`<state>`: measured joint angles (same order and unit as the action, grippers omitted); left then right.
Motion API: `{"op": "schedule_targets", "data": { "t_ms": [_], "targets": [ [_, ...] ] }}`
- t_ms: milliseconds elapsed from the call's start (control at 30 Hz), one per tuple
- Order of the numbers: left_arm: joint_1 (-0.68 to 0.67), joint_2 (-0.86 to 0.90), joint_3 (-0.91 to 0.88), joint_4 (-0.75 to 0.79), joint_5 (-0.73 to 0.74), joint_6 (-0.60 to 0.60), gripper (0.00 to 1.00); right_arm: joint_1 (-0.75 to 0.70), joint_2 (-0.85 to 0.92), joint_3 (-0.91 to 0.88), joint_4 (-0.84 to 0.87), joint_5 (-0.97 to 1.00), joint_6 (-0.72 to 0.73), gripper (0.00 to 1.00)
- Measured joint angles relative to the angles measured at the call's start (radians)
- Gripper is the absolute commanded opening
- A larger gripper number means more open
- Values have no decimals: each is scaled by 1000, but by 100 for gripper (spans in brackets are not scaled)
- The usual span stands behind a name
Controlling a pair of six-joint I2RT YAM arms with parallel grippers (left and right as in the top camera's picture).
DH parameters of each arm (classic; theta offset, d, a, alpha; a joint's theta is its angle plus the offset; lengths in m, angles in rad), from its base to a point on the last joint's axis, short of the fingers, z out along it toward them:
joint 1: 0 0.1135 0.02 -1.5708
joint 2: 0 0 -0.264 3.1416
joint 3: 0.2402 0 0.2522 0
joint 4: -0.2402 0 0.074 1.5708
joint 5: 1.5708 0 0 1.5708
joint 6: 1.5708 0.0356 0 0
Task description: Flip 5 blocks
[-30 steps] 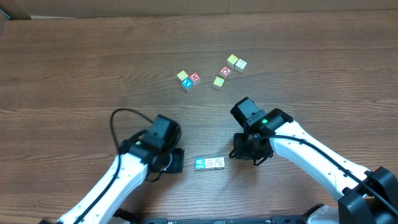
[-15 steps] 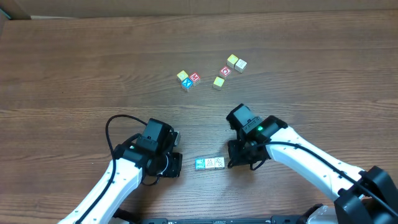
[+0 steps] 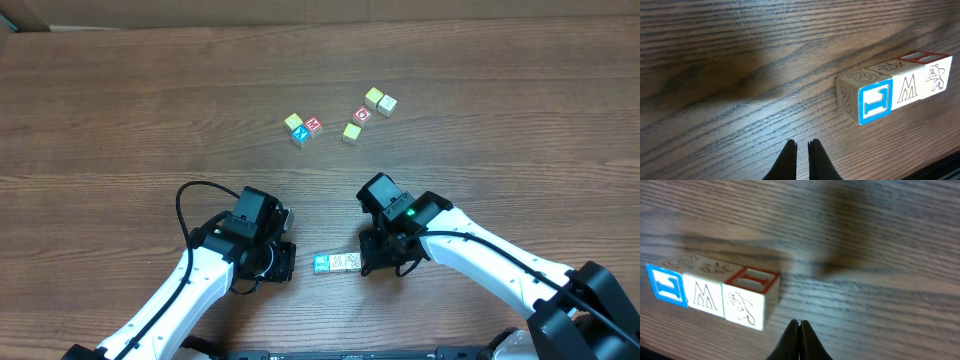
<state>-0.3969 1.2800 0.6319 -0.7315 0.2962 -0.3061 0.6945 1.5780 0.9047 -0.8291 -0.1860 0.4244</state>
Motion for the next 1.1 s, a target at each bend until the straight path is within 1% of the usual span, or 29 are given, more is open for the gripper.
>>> {"op": "schedule_targets", "data": {
  "t_ms": [233,500,800,1000,1100],
  "targets": [
    [0,0,0,19,1,0,4,0,2,0,28,-42,10,4],
    [0,0,-1,26,8,0,4,3,2,-6,37,-48,18,4],
    [0,0,-2,26,8,-1,4,50,55,-41,95,-51,32,4],
    [0,8,-2,36,7,-36,4,53,59,-41,114,-51,37,4],
    [0,43,-2,50,7,-61,4,53,59,-41,119,-51,39,4]
  ]
}}
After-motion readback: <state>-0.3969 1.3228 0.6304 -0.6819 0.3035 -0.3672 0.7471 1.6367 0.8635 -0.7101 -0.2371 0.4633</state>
